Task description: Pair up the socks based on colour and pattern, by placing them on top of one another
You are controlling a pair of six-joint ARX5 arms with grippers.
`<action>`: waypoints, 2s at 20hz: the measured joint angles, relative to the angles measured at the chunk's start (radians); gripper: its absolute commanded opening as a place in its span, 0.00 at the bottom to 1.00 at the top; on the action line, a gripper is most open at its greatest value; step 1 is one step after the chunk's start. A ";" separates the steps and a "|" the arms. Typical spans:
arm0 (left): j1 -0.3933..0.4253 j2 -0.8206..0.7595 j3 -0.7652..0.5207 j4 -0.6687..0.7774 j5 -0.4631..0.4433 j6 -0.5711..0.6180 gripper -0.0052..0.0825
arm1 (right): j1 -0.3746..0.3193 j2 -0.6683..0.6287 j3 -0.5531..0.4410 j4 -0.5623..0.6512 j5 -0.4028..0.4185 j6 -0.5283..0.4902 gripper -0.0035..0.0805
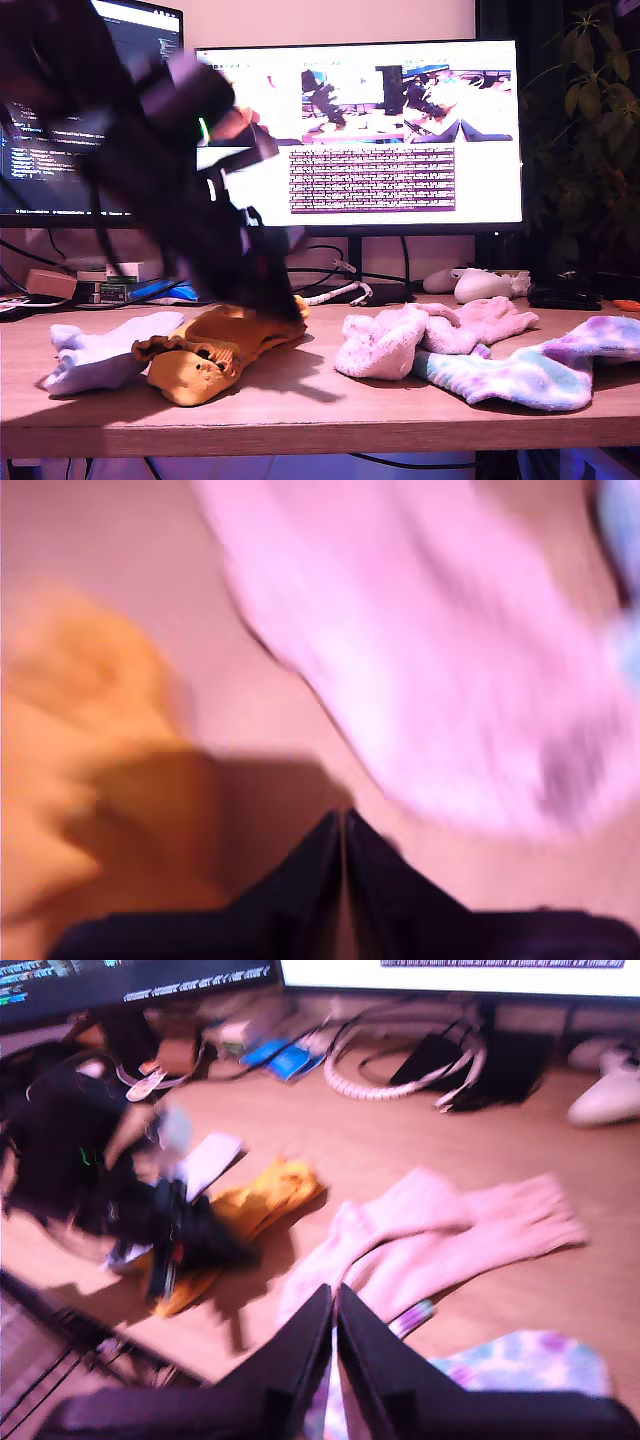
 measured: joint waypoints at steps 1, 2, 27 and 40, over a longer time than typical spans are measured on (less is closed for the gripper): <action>0.006 -0.023 0.000 0.006 0.016 0.000 0.03 | 0.000 0.003 0.000 0.000 -0.004 0.001 0.03; 0.013 -0.037 0.000 0.013 0.039 0.000 0.03 | 0.000 0.004 0.000 0.000 -0.007 0.001 0.03; -0.248 0.064 0.000 0.100 -0.093 0.218 0.65 | 0.000 0.136 0.000 0.031 -0.025 0.021 0.03; -0.235 0.087 0.000 0.100 -0.114 0.241 0.04 | 0.000 0.136 0.000 0.037 -0.025 0.021 0.03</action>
